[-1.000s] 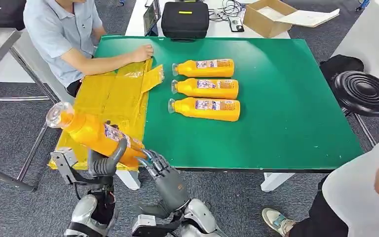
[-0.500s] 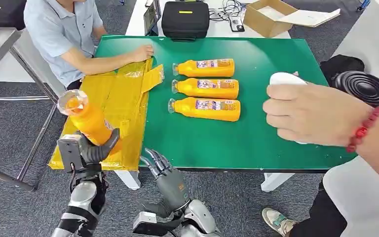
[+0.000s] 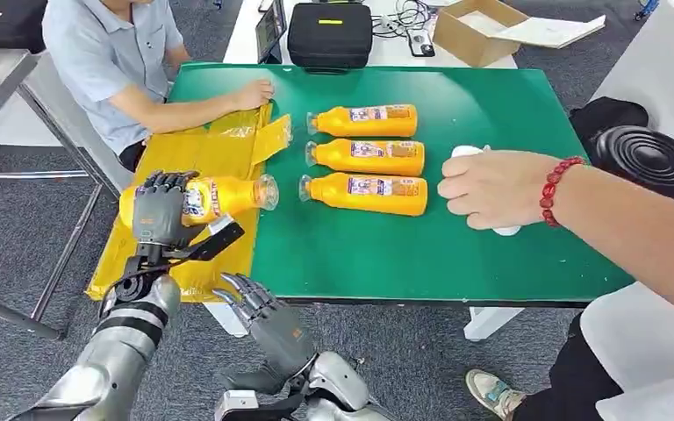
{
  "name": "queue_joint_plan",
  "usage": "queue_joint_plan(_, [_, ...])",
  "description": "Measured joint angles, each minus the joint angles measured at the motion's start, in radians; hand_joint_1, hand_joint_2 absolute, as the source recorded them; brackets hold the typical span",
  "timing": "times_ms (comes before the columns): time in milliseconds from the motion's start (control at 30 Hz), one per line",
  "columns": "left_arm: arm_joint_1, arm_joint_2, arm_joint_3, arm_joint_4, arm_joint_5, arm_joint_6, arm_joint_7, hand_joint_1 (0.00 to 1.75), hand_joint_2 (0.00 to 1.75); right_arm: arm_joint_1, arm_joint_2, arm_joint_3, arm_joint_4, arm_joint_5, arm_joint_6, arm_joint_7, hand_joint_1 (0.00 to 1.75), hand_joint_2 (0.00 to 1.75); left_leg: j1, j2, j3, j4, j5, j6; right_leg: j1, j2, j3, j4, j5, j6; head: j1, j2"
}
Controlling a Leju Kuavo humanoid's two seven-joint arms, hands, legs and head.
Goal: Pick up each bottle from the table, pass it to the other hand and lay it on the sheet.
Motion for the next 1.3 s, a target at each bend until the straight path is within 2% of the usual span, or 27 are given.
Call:
queue_joint_plan(200, [-0.079, 0.001, 0.015, 0.208, -0.048, -0.015, 0.064, 1.75, 1.75, -0.014, 0.005, 0.036, 0.000, -0.032, 0.012, 0.000, 0.00, 0.00, 0.000, 0.001, 0.000, 0.000, 0.000, 0.000, 0.000, 0.000, 0.000, 0.000, 0.000, 0.000, 0.000, 0.000])
queue_joint_plan(467, [-0.116, -0.003, 0.021, 0.334, -0.032, -0.173, 0.184, 1.75, 1.75, -0.025, 0.010, 0.050, 0.000, -0.061, 0.039, 0.000, 0.00, 0.00, 0.000, 0.000, 0.000, 0.000, 0.000, 0.000, 0.000, 0.000, 0.000, 0.000, 0.000, 0.000, 0.000, 0.000])
queue_joint_plan(500, [-0.122, -0.004, 0.021, 0.342, -0.032, -0.188, 0.191, 1.57, 1.75, -0.026, 0.010, 0.050, 0.000, -0.064, 0.040, 0.000, 0.00, 0.00, 0.000, 0.000, 0.000, 0.000, 0.000, 0.000, 0.000, 0.000, 0.000, 0.000, 0.000, 0.000, 0.000, 0.000])
queue_joint_plan(533, [-0.127, -0.006, 0.021, 0.347, -0.032, -0.199, 0.199, 0.37, 1.75, -0.026, 0.011, 0.050, 0.000, -0.067, 0.042, 0.000, 0.00, 0.00, 0.000, 0.000, 0.000, 0.000, 0.000, 0.000, 0.000, 0.000, 0.000, 0.000, 0.000, 0.000, 0.000, 0.000])
queue_joint_plan(567, [-0.129, -0.009, 0.021, 0.351, -0.032, -0.206, 0.202, 0.07, 1.75, -0.027, 0.011, 0.050, 0.000, -0.068, 0.042, 0.000, 0.00, 0.00, 0.000, 0.001, 0.000, 0.000, 0.000, 0.000, 0.000, 0.000, 0.000, 0.000, 0.000, 0.000, 0.000, 0.000])
queue_joint_plan(600, [-0.132, -0.010, 0.021, 0.356, -0.030, -0.216, 0.204, 0.02, 1.75, -0.028, 0.011, 0.050, 0.000, -0.068, 0.042, 0.000, 0.00, 0.00, 0.000, 0.000, 0.000, 0.000, 0.000, 0.000, 0.000, 0.000, 0.000, 0.000, 0.000, 0.000, 0.000, 0.000])
queue_joint_plan(933, [-0.164, -0.032, 0.047, 0.374, 0.059, -0.372, 0.170, 0.00, 1.75, -0.031, 0.016, 0.050, -0.002, -0.057, 0.042, 0.000, 0.00, 0.00, 0.000, -0.001, 0.003, 0.000, 0.000, 0.000, -0.001, 0.000, 0.004, -0.001, 0.000, 0.000, 0.000, 0.000])
queue_joint_plan(1200, [-0.190, -0.064, 0.126, 0.364, 0.307, -0.600, -0.006, 0.00, 1.75, -0.031, 0.015, 0.049, -0.005, -0.058, 0.042, 0.000, 0.00, 0.00, 0.000, -0.003, 0.011, 0.000, 0.000, 0.000, -0.001, -0.001, 0.012, -0.001, -0.001, 0.000, 0.000, 0.000])
queue_joint_plan(1300, [-0.189, -0.079, 0.147, 0.352, 0.360, -0.642, -0.058, 0.00, 1.75, -0.030, 0.015, 0.049, -0.005, -0.053, 0.041, 0.000, 0.00, 0.00, 0.000, -0.002, 0.011, 0.000, 0.000, 0.000, -0.001, -0.001, 0.012, -0.001, -0.001, 0.000, 0.000, 0.000])
